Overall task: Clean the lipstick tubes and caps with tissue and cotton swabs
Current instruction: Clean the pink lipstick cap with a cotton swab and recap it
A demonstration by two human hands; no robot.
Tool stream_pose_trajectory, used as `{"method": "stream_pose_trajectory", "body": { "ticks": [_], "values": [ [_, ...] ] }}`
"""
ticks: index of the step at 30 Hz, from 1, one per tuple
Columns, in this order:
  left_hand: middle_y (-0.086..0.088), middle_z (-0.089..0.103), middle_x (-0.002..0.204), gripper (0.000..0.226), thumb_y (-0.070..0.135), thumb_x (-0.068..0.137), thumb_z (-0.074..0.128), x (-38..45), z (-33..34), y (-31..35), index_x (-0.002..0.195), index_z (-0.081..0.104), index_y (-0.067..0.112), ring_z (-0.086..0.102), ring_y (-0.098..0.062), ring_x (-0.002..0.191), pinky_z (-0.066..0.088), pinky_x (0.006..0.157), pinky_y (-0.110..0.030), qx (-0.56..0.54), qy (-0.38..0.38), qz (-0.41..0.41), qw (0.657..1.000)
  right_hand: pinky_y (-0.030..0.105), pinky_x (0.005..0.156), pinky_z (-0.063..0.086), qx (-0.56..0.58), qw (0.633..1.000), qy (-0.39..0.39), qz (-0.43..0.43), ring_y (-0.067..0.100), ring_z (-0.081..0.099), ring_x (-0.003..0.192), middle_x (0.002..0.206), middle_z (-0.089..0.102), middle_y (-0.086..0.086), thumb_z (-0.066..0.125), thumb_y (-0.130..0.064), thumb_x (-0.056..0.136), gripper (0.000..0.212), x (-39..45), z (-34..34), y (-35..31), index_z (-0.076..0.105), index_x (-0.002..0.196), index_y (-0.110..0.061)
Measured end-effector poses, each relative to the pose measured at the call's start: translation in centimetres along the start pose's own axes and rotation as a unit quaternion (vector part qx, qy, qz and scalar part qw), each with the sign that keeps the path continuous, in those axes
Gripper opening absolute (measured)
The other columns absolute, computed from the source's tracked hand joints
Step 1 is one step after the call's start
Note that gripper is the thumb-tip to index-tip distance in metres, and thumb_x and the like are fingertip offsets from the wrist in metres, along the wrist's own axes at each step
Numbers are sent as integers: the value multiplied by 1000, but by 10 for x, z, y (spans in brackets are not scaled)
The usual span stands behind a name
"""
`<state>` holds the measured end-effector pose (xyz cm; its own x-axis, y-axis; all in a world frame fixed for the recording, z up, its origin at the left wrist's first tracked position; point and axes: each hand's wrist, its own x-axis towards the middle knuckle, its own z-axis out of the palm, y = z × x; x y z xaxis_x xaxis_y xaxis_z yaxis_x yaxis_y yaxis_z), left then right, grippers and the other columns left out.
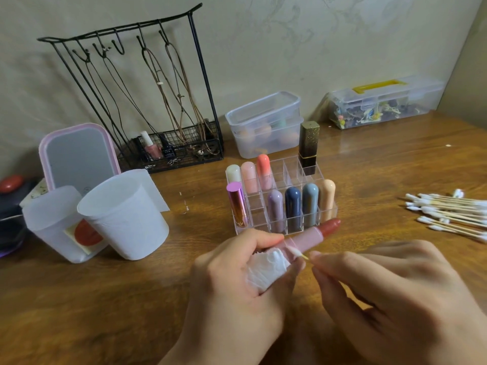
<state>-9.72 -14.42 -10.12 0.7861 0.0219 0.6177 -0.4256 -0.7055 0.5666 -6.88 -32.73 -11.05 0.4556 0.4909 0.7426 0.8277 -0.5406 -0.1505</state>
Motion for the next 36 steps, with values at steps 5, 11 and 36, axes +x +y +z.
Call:
{"method": "stream_pose_trajectory", "body": {
  "ticks": [5, 11, 36],
  "values": [
    [42, 59, 90, 23, 53, 64, 73, 3, 1, 8, 81, 60, 45, 56, 20, 87, 43, 52, 0, -56, -40, -101, 993, 29, 38, 37, 6, 1000, -10, 16, 24, 35, 40, 49, 47, 2, 69, -13, 81, 12, 1, -4, 2, 72, 69, -12],
    [34, 62, 94, 31, 45, 66, 72, 3, 0, 6, 92, 58, 40, 60, 11, 86, 46, 56, -8, -143, -65, -189, 969, 28, 37, 36, 7, 999, -26, 20, 24, 36, 42, 51, 51, 0, 67, -14, 82, 12, 1, -4, 5, 72, 71, -13],
    [-9, 54, 57, 48, 74, 74, 47, -1, 4, 7, 82, 62, 29, 49, -5, 46, 36, 42, -18, -226, -70, -218, 947, 26, 34, 35, 3, 1000, -2, 31, 21, 32, 42, 50, 45, -1, 67, -11, 79, 8, 5, -4, -3, 73, 74, -12]
  ]
}}
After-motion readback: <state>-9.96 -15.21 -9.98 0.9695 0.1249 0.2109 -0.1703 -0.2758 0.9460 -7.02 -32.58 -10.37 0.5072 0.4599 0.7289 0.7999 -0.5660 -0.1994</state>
